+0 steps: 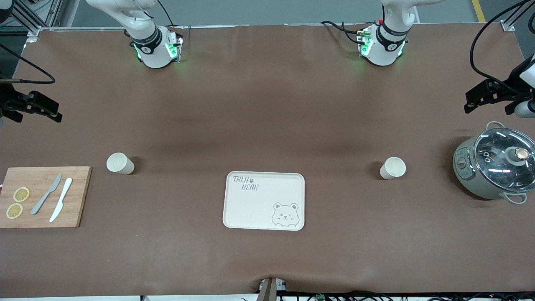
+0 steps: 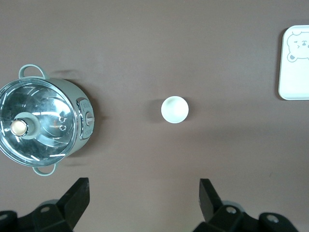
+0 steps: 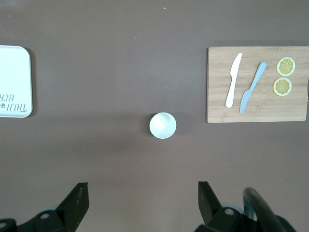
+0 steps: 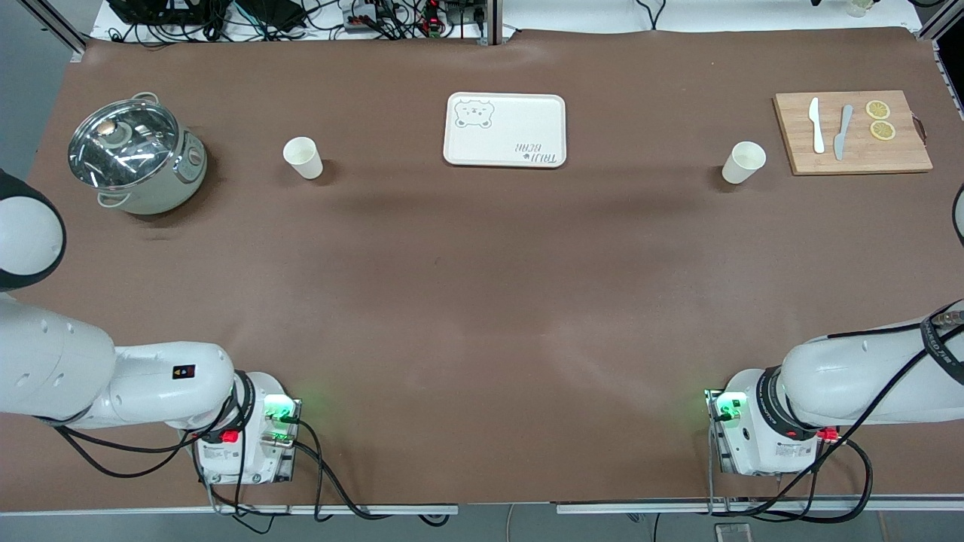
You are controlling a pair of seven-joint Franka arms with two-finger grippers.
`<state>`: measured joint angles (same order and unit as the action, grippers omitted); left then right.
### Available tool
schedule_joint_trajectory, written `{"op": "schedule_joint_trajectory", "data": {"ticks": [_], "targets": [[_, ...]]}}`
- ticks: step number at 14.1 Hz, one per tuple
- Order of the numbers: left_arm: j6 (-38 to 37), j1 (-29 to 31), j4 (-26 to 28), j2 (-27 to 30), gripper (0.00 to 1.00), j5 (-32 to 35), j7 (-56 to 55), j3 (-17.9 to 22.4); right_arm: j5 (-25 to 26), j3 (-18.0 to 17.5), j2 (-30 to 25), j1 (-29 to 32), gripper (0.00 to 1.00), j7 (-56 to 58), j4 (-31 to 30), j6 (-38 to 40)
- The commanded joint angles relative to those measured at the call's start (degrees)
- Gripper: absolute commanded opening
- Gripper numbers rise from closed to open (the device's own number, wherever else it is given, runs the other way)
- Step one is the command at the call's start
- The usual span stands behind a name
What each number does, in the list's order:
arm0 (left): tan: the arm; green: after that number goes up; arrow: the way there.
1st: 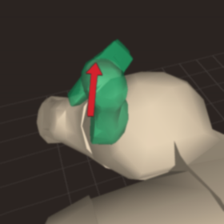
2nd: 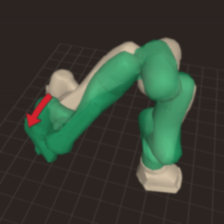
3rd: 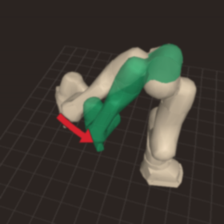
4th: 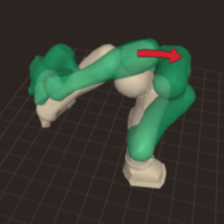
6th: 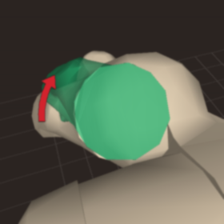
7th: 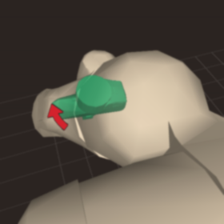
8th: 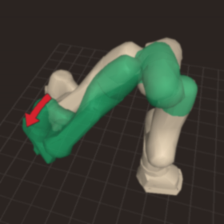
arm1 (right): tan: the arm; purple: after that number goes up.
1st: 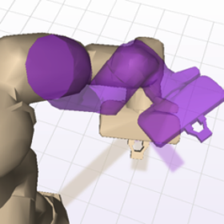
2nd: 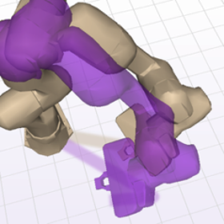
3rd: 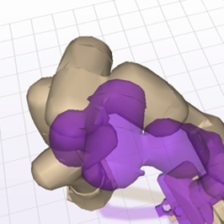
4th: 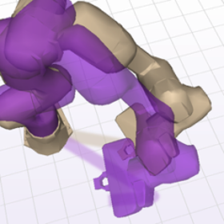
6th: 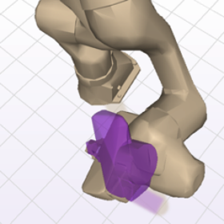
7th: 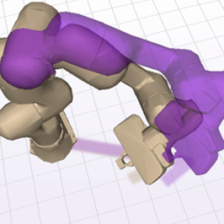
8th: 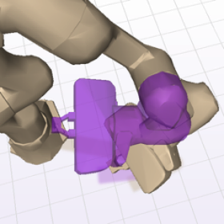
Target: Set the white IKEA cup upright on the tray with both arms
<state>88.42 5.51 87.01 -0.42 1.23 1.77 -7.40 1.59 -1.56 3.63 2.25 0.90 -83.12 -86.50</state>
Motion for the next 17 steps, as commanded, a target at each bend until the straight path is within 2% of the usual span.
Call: {"op": "schedule_joint_trajectory", "data": {"ticks": [1,6,10,13,14,17], "targets": [[-1.15,0.47,-2.1,-0.2,1.0,1.75,-0.01,0.1,-0.28,0.15,0.23,-0.23,1.0,-0.37,0.59,0.72],[-1.15,0.73,-2.37,-2.13,1.0,1.14,-0.01,0.72,-0.28,0.15,0.23,-0.23,1.0,-0.37,0.59,0.81],[-0.36,-0.15,-1.93,-6.77,1.0,1.76,-0.54,0.37,-0.27,0.15,0.23,-0.32,1.0,-0.29,0.59,0.81],[0.17,1.34,-0.62,-8.63,1.0,0.97,-0.54,0.46,-0.19,0.15,0.23,-0.49,1.0,-0.11,0.67,0.81],[1.13,2.39,0.35,-9.07,1.0,0.88,-0.36,0.37,-0.19,0.15,0.41,-0.14,1.0,-0.11,0.59,0.72],[10.59,2.31,8.59,-8.81,1.0,0.88,-0.54,0.11,-0.19,0.15,2.16,-0.14,1.0,-0.02,0.76,0.19]]}}
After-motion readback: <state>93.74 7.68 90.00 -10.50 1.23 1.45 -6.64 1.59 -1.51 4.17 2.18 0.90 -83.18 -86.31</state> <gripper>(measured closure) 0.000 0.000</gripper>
